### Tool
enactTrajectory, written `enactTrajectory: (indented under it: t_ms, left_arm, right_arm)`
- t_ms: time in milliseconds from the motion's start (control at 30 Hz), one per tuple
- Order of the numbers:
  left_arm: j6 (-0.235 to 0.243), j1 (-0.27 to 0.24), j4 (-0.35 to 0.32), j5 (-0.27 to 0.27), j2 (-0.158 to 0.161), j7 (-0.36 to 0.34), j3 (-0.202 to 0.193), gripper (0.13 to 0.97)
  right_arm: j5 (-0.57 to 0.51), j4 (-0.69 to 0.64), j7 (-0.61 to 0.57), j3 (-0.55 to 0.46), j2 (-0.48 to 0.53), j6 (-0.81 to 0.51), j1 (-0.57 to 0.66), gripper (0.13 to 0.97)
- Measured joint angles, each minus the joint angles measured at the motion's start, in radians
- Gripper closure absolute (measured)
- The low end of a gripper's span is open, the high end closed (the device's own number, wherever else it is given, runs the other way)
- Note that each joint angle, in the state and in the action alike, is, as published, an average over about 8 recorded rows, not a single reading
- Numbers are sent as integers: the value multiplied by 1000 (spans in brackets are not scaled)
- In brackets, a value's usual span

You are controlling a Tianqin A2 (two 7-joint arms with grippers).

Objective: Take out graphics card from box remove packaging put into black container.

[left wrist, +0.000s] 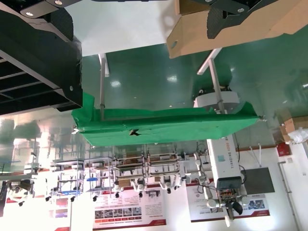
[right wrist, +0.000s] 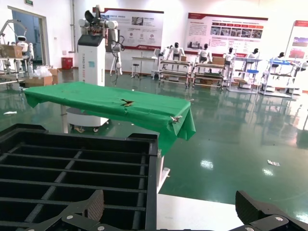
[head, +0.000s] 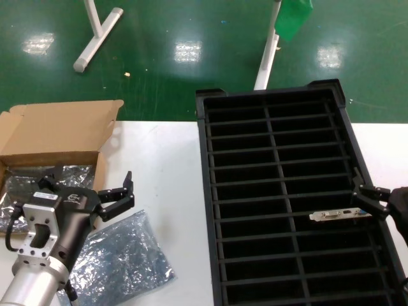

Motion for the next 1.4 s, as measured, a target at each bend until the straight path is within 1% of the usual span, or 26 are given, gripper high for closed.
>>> enactTrajectory:
  t_ms: [967,1400]
  left_arm:
    - [-33,16,-23,20,12,-32,-17,132]
    - [-36,17,-25,22,13,-35,-19,132]
  right_arm:
    - [2,-2,2,3,-17,21,-9,129]
    - [2,-2,2,3,-18,23,-10,129]
